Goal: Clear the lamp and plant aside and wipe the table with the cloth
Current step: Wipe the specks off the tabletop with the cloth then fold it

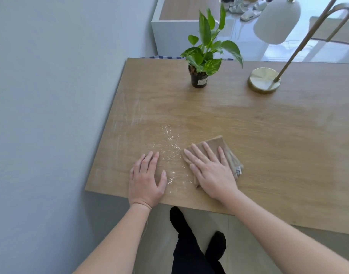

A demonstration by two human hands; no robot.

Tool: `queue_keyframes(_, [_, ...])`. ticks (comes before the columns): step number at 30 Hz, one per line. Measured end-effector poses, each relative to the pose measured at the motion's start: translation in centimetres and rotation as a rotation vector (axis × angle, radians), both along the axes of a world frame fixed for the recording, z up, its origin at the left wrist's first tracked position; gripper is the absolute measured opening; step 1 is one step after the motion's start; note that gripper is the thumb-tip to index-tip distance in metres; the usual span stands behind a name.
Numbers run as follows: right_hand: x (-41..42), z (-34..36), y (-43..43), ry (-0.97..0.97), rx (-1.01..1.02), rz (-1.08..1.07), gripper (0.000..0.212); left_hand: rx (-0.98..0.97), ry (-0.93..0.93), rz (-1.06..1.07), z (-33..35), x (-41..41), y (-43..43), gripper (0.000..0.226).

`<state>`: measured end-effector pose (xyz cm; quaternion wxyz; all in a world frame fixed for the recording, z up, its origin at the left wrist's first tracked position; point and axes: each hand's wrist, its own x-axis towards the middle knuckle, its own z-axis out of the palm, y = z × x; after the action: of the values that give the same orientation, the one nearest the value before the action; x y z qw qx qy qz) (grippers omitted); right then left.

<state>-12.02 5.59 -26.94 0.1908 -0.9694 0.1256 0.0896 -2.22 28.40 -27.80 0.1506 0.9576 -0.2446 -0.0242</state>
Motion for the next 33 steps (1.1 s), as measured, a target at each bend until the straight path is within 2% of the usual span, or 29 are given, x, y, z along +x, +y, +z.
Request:
queue_keyframes(6, [-9.0, 0.0, 2.8, -0.044, -0.044, 0.217, 0.052, 0.016, 0.009, -0.004, 0.2, -0.2, -0.1, 0.068])
queue_keyframes(11, [-14.6, 0.4, -3.5, 0.010, -0.127, 0.345, 0.052, 0.003, 0.008, -0.005, 0.2, -0.2, 0.0, 0.067])
queue_keyframes(13, [-14.4, 0.9, -6.9, 0.041, -0.140, 0.279, 0.051, -0.010, 0.009, -0.004, 0.2, -0.1, -0.2, 0.067])
queue_keyframes(16, [-10.4, 1.3, -9.4, 0.048, -0.111, 0.066, 0.050, -0.011, 0.007, -0.008, 0.2, -0.1, -0.2, 0.068])
queue_keyframes(19, [-4.6, 0.9, -7.5, 0.055, -0.082, -0.215, 0.050, -0.011, 0.009, -0.007, 0.2, -0.2, -0.1, 0.068])
queue_keyframes(21, [-1.9, 0.6, -4.9, 0.055, -0.066, -0.281, 0.052, -0.011, 0.009, -0.007, 0.2, -0.2, -0.1, 0.068])
queue_keyframes(24, [-1.8, 0.4, -0.7, 0.041, -0.035, -0.136, 0.051, -0.013, 0.003, -0.008, 0.2, -0.4, 0.0, 0.069])
queue_keyframes(27, [-6.4, 0.0, 1.9, -0.006, -0.033, 0.098, 0.050, -0.022, -0.002, -0.011, 0.2, -0.5, 0.0, 0.069])
queue_keyframes(30, [-11.3, -0.3, -0.4, -0.024, -0.077, 0.260, 0.051, -0.019, 0.003, -0.009, 0.2, -0.5, -0.1, 0.068])
queue_keyframes(33, [-12.7, 0.4, -4.8, 0.002, -0.102, 0.253, 0.050, -0.023, 0.010, -0.010, 0.2, -0.4, 0.1, 0.068])
